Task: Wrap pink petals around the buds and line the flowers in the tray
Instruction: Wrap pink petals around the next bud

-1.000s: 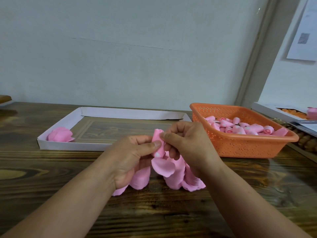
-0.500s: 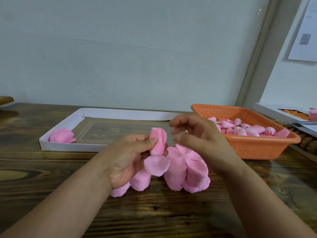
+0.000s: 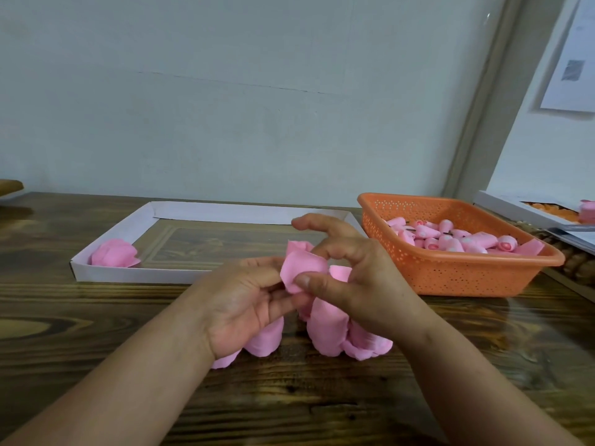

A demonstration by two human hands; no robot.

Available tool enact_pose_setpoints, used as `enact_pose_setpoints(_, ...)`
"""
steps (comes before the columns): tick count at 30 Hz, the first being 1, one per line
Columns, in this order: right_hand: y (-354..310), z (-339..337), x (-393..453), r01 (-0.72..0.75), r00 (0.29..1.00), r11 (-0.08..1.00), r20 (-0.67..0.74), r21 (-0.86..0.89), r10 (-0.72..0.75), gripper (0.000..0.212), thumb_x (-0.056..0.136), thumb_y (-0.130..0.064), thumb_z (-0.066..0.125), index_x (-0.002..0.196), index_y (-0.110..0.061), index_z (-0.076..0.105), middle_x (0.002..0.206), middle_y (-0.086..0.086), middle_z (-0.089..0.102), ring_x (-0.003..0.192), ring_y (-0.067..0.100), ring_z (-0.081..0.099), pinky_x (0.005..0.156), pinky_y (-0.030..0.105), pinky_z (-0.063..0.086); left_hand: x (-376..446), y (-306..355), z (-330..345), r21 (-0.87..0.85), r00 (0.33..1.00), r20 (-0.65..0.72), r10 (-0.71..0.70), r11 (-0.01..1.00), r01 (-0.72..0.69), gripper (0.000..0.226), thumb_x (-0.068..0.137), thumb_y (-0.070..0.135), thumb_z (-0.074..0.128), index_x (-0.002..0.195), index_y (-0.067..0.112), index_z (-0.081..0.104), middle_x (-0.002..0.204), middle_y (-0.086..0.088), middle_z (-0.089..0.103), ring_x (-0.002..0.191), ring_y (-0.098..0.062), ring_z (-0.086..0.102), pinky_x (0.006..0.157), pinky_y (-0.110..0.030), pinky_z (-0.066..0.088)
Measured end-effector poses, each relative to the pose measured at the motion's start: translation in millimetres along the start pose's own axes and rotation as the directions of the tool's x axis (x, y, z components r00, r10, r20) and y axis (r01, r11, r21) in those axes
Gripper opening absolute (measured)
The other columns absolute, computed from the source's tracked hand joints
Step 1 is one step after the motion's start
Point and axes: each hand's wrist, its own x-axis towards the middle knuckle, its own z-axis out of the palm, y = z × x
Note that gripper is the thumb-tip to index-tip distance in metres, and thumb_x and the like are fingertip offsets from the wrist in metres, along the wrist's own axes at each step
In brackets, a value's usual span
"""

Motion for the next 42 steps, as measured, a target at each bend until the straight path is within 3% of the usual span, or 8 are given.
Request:
enact_pose_setpoints(6,5.4,2.6,0.6,-0.018,0.994,1.000,-0.104,0.016,0.020,0.013,0.079,-0.002,0.071,0.069,-0.001,0.063,0.118,-0.008,0.058,0.117,0.001,0.050,0.099,0.017,0.035,-1.4,0.1,0.2,0.059,1.000,0.025,-0.006,0.998,0.005,0.029,0.065,0.001,0.065,0.092,-0.004,0.074,0.097,-0.018,0.072,0.079,-0.018,0.071,0.060,-0.021,0.057)
enact_pose_setpoints(14,7.7,-0.5,0.4,-0.034,0.995,0.999,-0.093,0.032,0.037,0.013,0.080,-0.002,0.070,0.073,0.007,0.064,0.117,-0.003,0.059,0.114,0.004,0.052,0.095,0.011,0.035,-7.4,0.8,2.5,0.059,0.993,0.104,0.048,0.997,-0.054,0.032,0.073,0.027,0.064,0.090,0.002,0.077,0.100,-0.016,0.073,0.087,-0.019,0.072,0.069,-0.025,0.059)
enact_pose_setpoints(18,8.1,0.4,0.4,-0.043,0.995,0.999,-0.086,0.029,0.045,0.015,0.081,-0.004,0.070,0.073,0.006,0.064,0.115,-0.005,0.059,0.112,0.002,0.052,0.091,0.006,0.035,-7.5,-1.4,1.6,0.112,0.994,0.089,0.061,0.991,-0.071,0.026,0.074,0.016,0.063,0.090,-0.001,0.075,0.095,-0.015,0.073,0.088,-0.019,0.072,0.067,-0.021,0.056)
enact_pose_setpoints(24,9.0,-0.8,-0.1,-0.028,0.996,0.996,-0.083,0.079,0.034,0.016,0.080,-0.006,0.071,0.070,0.003,0.062,0.102,0.000,0.063,0.099,0.007,0.058,0.087,0.010,0.039,-4.5,-2.5,2.4,0.069,0.996,0.024,0.082,0.994,-0.084,0.022,0.076,0.016,0.059,0.080,0.003,0.077,0.088,-0.011,0.074,0.076,-0.013,0.072,0.060,-0.019,0.056)
enact_pose_setpoints(28,11.4,0.6,1.5,-0.047,0.991,0.977,-0.116,0.209,0.072,0.017,0.086,-0.009,0.064,0.069,-0.003,0.064,0.086,0.002,0.066,0.083,0.011,0.061,0.080,0.024,0.046,-3.9,-1.6,0.8,0.080,0.998,0.019,0.054,0.995,-0.056,0.026,0.073,0.017,0.063,0.089,0.002,0.077,0.093,-0.013,0.074,0.077,-0.013,0.071,0.059,-0.020,0.056)
enact_pose_setpoints(31,12.2,4.3,3.1,-0.025,0.984,0.972,-0.168,0.233,0.066,0.020,0.087,-0.009,0.062,0.068,-0.011,0.064,0.078,0.002,0.066,0.075,0.008,0.060,0.073,0.024,0.047,-4.4,-1.5,0.8,0.070,0.999,0.024,0.041,0.997,-0.043,0.029,0.072,0.016,0.064,0.093,-0.001,0.075,0.093,-0.014,0.073,0.074,-0.013,0.071,0.057,-0.021,0.056)
enact_pose_setpoints(37,14.0,5.3,2.6,-0.001,0.980,0.971,-0.193,0.239,0.049,0.016,0.086,-0.009,0.064,0.070,-0.010,0.065,0.072,0.000,0.065,0.071,0.009,0.060,0.070,0.024,0.049,-4.9,-1.1,1.6,0.039,0.999,0.026,0.026,0.999,-0.027,0.030,0.072,0.015,0.064,0.092,-0.003,0.074,0.094,-0.016,0.073,0.074,-0.017,0.072,0.056,-0.021,0.057)
enact_pose_setpoints(42,16.4,-3.1,0.7,-0.046,0.989,0.956,-0.122,0.289,0.085,0.014,0.072,-0.007,0.063,0.079,0.005,0.063,0.084,0.020,0.065,0.082,0.026,0.062,0.082,0.038,0.051,-5.5,0.1,1.5,0.050,0.999,0.029,0.040,0.998,-0.041,0.024,0.070,0.018,0.063,0.080,0.002,0.078,0.088,-0.014,0.073,0.074,-0.017,0.072,0.057,-0.020,0.056)
